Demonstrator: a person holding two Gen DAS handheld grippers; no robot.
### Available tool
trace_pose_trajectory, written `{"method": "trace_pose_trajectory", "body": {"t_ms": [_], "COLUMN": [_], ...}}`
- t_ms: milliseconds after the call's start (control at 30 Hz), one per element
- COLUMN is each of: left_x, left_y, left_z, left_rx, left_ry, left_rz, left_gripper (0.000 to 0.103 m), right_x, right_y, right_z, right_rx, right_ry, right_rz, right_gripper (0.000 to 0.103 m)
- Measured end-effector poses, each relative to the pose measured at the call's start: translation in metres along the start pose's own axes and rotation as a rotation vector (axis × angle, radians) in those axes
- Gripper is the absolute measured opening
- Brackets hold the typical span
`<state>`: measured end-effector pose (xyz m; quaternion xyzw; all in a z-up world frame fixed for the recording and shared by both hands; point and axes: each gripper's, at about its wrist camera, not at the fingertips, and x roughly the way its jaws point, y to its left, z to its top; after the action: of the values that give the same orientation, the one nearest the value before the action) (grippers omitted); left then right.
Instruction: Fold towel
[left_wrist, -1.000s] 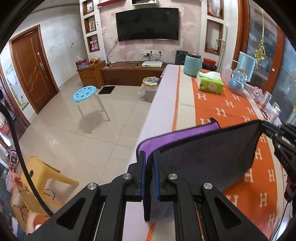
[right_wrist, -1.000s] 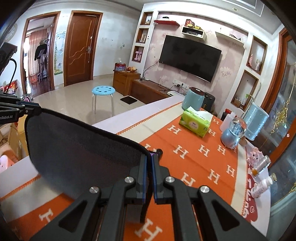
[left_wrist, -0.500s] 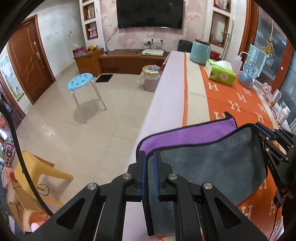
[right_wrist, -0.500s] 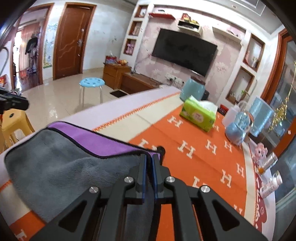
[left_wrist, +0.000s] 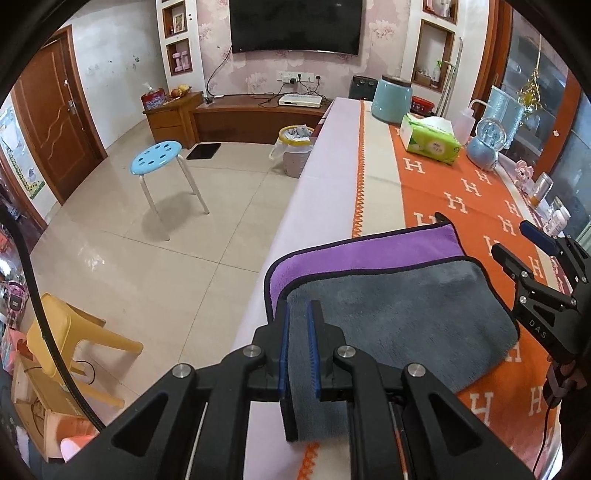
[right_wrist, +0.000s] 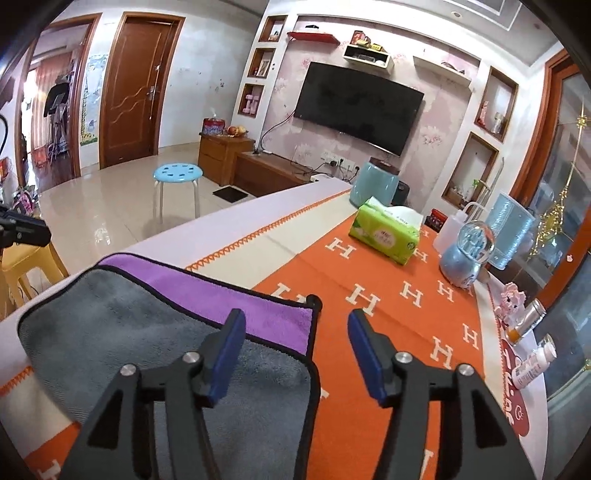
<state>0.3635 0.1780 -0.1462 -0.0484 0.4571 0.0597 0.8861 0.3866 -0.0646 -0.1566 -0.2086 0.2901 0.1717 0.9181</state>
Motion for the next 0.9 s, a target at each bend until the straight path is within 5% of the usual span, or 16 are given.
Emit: {"method": "trace_pose_trajectory", "body": {"t_ms": [567,900], "left_x": [-0.125,-0.178], "left_y": [0.011,0.012], "left_z": [-0.066,-0.122], "left_rx": [0.002,0.037], "left_ry": [-0.127,-0.12], "left_rz": [-0.025,-0.028], "left_gripper": [0.036,0.057], "right_x": [-0.123,-0.201], "right_y": [0.028,0.035], "right_z": [-0.012,-0.055], "right_rx": [0.007,0.122], "right_ry": [-0.018,0.017], "right_rz": [-0.047,-0.102], "right_gripper": [0.089,0.095]}}
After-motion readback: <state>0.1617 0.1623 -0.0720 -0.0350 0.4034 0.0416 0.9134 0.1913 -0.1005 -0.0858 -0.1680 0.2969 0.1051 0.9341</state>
